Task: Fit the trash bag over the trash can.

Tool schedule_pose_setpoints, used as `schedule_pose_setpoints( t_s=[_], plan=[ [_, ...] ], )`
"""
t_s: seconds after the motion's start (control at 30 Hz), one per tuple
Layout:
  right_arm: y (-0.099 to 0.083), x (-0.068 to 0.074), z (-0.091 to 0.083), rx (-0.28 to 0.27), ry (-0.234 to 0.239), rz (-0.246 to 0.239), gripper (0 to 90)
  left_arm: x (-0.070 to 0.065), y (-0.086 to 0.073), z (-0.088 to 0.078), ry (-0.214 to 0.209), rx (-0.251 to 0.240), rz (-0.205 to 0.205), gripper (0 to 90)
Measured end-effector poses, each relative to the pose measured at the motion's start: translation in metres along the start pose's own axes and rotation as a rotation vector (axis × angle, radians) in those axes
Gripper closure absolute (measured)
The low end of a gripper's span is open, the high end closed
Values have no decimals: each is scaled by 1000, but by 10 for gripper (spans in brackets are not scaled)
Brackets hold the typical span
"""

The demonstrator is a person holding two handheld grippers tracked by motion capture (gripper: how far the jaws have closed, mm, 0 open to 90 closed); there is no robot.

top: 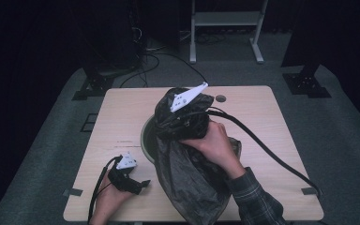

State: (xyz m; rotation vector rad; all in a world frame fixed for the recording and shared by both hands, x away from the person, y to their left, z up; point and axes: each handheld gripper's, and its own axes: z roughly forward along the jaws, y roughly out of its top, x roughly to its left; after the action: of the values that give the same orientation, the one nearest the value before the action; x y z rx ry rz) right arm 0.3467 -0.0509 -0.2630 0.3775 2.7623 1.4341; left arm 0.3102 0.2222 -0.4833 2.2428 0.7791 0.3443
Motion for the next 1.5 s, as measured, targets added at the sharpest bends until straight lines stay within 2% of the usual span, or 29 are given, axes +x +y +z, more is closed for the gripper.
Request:
schedule_pose_setpoints(
  t_s=[0.07, 0.13, 0.27, 0.33, 0.7, 0.87, 1.07, 1.2, 1.27, 1.37, 1.5],
  plan=[
    [-5, -5, -2, -4, -4, 16, 885, 0, 0, 0, 0, 0, 0, 0],
    [-9, -8, -5, -7, 15, 32, 885, 0, 0, 0, 0, 0, 0, 0],
    [-9, 5, -14, -37, 40, 15, 885, 0, 0, 0, 0, 0, 0, 0],
    [-11, 13, -19, -42, 37, 5, 885, 0, 0, 0, 0, 0, 0, 0],
    [-40, 38, -47, -41, 31, 35, 885, 0, 0, 0, 1, 0, -2, 0],
    [-48, 41, -60, -49, 21, 42, 885, 0, 0, 0, 2, 0, -3, 0],
    [-56, 40, -65, -37, 23, 67, 885, 3, 0, -3, 8, 0, -1, 0],
    [-59, 39, -70, -32, 16, 69, 885, 9, 11, -29, 18, -91, -29, 0],
    [-59, 38, -70, -32, 17, 69, 885, 12, 21, -48, 31, -143, -29, 0],
    [-58, 37, -69, -35, 23, 72, 885, 17, 42, -79, 29, -212, -13, 0],
    [-57, 35, -67, -32, 24, 76, 885, 23, 73, -106, 11, -269, 25, 65]
  ],
)
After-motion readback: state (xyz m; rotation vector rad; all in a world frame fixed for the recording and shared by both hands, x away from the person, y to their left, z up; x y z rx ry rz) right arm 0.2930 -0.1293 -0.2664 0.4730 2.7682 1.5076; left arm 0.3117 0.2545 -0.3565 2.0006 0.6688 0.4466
